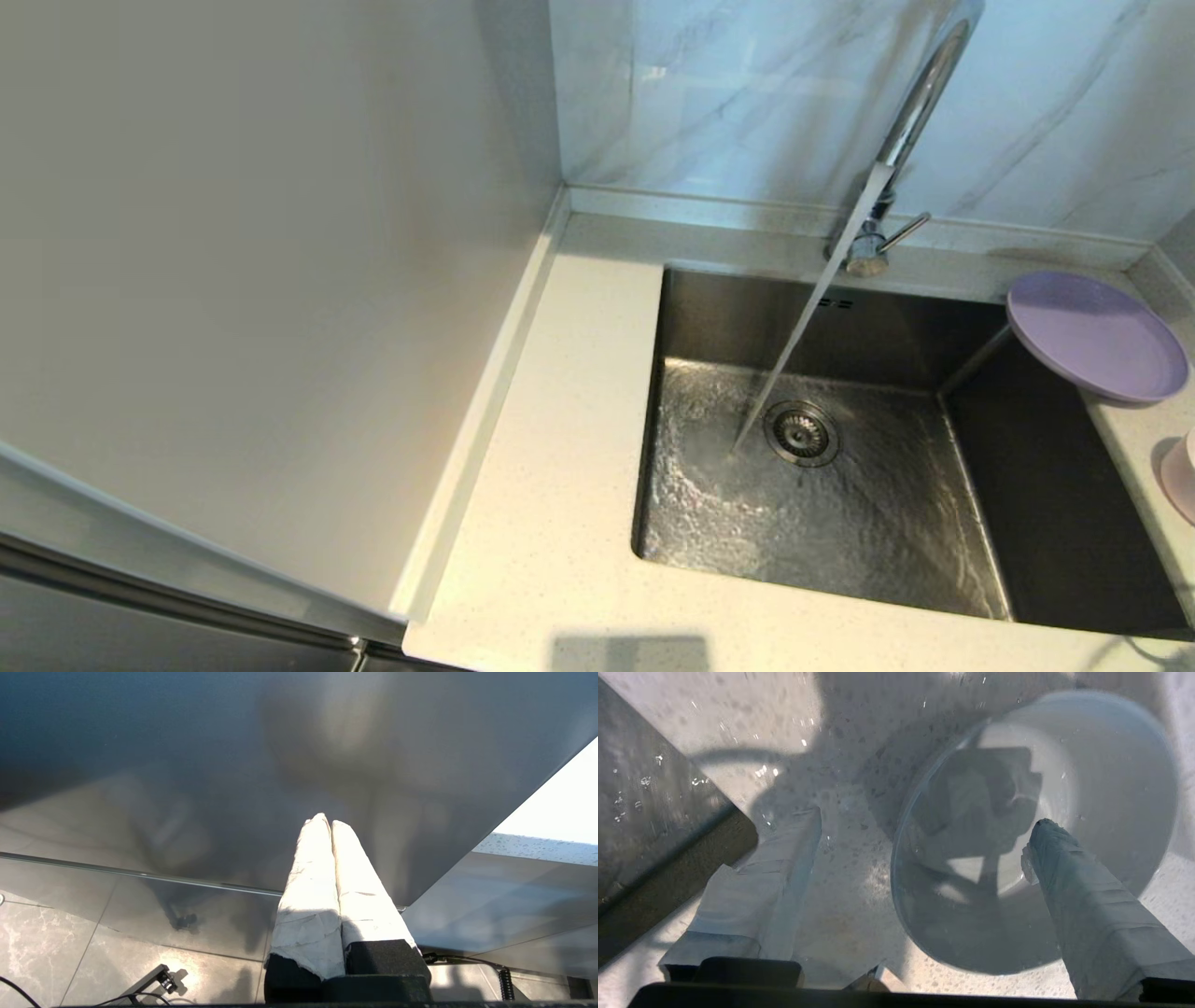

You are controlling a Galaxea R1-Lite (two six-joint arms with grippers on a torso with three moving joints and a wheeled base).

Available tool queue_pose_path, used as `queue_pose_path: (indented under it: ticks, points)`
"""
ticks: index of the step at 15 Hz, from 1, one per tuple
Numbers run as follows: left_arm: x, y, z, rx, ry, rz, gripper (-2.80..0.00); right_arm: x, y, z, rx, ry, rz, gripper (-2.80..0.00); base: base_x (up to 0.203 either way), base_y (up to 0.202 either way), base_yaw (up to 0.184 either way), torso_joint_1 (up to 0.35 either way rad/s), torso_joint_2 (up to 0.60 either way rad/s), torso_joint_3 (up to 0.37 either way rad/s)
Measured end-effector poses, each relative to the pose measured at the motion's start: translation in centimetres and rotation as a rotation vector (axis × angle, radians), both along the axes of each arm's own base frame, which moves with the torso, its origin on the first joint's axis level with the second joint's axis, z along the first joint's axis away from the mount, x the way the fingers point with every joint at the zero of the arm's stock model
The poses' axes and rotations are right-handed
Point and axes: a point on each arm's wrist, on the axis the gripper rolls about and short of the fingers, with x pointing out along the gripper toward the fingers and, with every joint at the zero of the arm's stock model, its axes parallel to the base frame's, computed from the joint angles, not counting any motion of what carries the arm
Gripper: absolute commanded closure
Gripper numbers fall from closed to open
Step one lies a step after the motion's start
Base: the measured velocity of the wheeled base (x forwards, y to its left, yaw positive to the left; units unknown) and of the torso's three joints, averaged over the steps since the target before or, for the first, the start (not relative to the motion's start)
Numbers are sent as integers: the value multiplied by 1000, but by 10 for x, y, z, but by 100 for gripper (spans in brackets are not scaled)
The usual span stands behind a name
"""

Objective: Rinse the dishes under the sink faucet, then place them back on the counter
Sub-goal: Pick up the bowl

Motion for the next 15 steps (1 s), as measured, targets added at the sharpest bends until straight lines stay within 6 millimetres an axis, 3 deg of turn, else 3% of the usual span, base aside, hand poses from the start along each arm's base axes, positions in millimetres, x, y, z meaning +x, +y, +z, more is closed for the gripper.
queue_pose_path:
  ticks: [1,9,15]
  points:
    - [0,0,0,0,0,1,0,0,0,-1,3,3,2,0,0,0,0,0,0,0]
    - [0,0,0,0,0,1,0,-5,7,-11,15,44,21,0,0,0,0,0,0,0]
    - [0,0,0,0,0,1,0,-20,29,-3,-44,18,50,0,0,0,0,0,0,0]
